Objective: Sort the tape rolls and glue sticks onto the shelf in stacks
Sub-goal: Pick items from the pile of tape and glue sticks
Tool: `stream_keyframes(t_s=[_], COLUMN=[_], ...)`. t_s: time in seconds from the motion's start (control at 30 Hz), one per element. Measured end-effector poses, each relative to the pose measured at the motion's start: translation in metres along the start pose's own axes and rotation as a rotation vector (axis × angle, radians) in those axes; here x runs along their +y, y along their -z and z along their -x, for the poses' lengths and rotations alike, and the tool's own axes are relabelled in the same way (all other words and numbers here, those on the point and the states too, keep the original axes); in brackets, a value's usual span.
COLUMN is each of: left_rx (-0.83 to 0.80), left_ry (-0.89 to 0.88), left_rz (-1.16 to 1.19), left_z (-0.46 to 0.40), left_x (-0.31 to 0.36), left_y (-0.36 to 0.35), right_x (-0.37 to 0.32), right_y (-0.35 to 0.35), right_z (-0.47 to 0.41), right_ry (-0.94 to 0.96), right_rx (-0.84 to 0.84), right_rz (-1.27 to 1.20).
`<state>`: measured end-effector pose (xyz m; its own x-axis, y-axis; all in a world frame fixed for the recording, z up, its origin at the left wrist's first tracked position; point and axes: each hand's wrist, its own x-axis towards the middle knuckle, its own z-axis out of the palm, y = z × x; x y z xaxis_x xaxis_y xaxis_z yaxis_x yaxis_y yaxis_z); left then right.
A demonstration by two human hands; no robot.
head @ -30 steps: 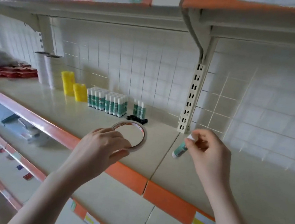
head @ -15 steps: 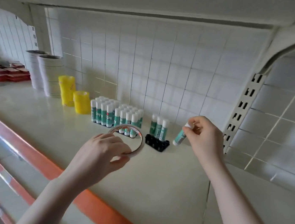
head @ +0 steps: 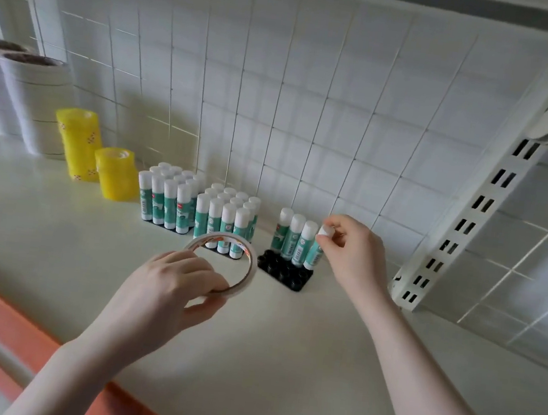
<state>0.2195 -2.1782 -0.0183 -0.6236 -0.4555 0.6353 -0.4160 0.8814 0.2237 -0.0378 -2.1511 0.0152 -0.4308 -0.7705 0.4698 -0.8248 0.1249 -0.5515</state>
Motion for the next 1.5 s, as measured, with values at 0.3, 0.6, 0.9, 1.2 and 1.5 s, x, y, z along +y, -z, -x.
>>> stream_keyframes(t_s=[0.3,0.6,0.9,1.2,1.5], left_rx=[-0.023,-0.017,0.031,0.061,0.028], left_ry=[-0.007,-0.018,-0.024,-0.025,-0.052], left_rz=[0.027,0.015,-0.035,-0.111,-0.157], left_z=[0.001,0.004,0.011,0.035,0.06], left_x=[-0.009,-0.012,-0.007,-0.062,-0.191], left_y=[0.002,0.003,0.026,0.091,0.181], right_x=[-0.002,-0.001,-0.008,-0.096,-0.213], right_y=[-0.003,-0.009,-0.008,-0.042,-0.138], right_z=[0.003,0.007,0.017,0.046,0.066], right_ry=[-0.019,-0.001,0.373,0.384,0.312], right_rx=[0.003,0.046,0.207,0.006,-0.02], right_rz=[0.034,0.006,0.177,0.294,0.318])
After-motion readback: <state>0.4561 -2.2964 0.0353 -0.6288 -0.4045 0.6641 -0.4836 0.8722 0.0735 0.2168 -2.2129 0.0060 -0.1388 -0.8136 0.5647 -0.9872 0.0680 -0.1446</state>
